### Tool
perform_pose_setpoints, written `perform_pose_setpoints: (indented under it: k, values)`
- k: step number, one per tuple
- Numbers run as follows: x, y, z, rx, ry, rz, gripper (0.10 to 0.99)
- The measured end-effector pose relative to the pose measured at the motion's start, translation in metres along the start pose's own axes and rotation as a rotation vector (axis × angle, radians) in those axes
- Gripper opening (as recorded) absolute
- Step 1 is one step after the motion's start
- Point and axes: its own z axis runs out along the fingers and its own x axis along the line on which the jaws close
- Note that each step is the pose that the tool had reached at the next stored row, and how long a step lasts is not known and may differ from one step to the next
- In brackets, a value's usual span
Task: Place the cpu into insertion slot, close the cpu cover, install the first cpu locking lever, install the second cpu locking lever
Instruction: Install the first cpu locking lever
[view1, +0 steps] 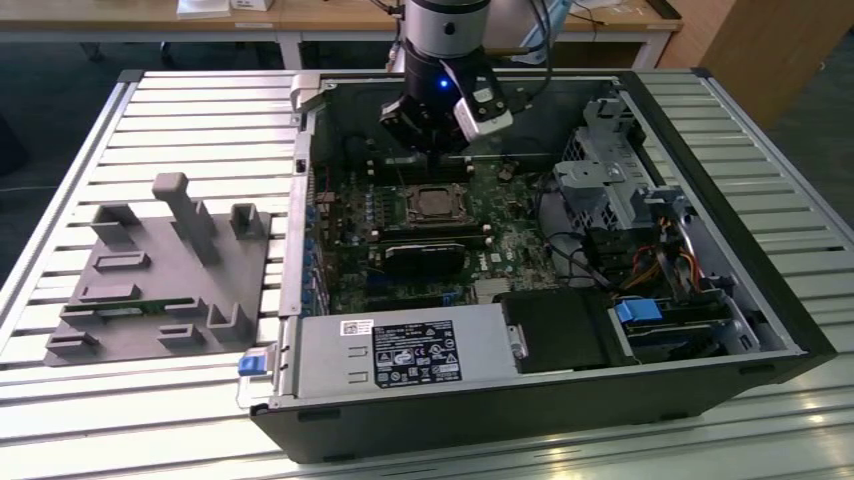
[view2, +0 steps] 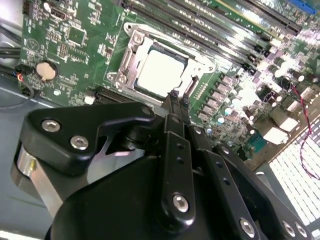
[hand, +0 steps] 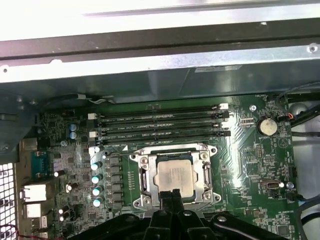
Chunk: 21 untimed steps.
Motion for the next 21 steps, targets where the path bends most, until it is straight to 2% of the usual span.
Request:
perform_pose_setpoints:
  k: [12,17,21]
  values:
    - [0.0004,-0.0001,0.0000,-0.002,0.0044,-0.063,0.106]
    - [0.0005,-0.0001,0.0001,-0.002,0.0048,-0.069,0.106]
    - [0.0063,-0.0003,0.0004,-0.002,0.0045,-0.069,0.106]
